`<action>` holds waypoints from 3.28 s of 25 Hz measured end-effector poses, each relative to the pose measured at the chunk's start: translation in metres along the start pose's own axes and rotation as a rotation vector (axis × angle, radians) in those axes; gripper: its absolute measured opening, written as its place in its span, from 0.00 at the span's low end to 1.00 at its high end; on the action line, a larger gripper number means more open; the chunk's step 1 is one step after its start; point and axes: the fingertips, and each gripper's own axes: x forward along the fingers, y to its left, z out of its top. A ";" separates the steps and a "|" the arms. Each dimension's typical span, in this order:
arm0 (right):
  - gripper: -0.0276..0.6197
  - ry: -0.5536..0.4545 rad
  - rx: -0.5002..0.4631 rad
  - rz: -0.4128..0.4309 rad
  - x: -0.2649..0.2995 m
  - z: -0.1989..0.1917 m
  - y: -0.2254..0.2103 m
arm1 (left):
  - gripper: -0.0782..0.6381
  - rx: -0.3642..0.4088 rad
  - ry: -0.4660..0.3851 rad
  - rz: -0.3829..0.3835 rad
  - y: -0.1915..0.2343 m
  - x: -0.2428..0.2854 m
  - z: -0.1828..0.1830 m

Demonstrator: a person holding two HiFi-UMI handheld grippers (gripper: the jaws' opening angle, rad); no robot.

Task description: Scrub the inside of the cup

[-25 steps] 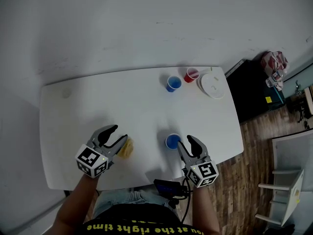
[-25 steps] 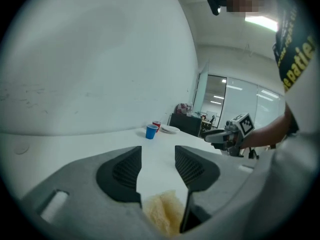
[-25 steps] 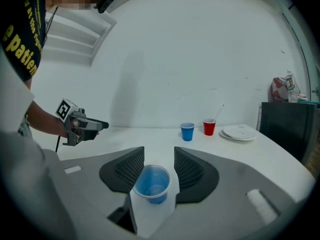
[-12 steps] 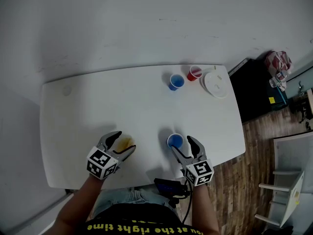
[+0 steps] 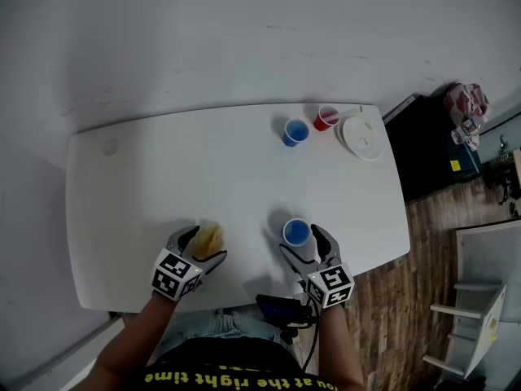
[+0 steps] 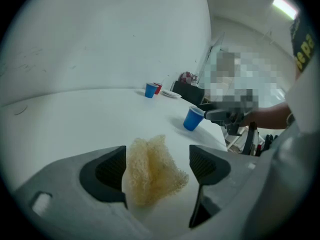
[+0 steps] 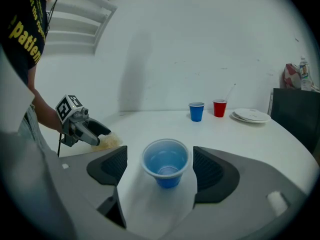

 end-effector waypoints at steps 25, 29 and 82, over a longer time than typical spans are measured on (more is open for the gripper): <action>0.71 0.133 -0.091 0.024 0.020 -0.038 -0.001 | 0.67 0.147 0.083 0.010 -0.005 0.017 -0.016; 0.71 0.134 -0.079 0.022 0.022 -0.038 -0.005 | 0.67 0.208 0.101 0.025 -0.003 0.022 -0.015; 0.47 0.173 -0.408 -0.061 0.042 -0.016 0.005 | 0.27 0.316 -0.078 -0.036 -0.042 -0.008 0.068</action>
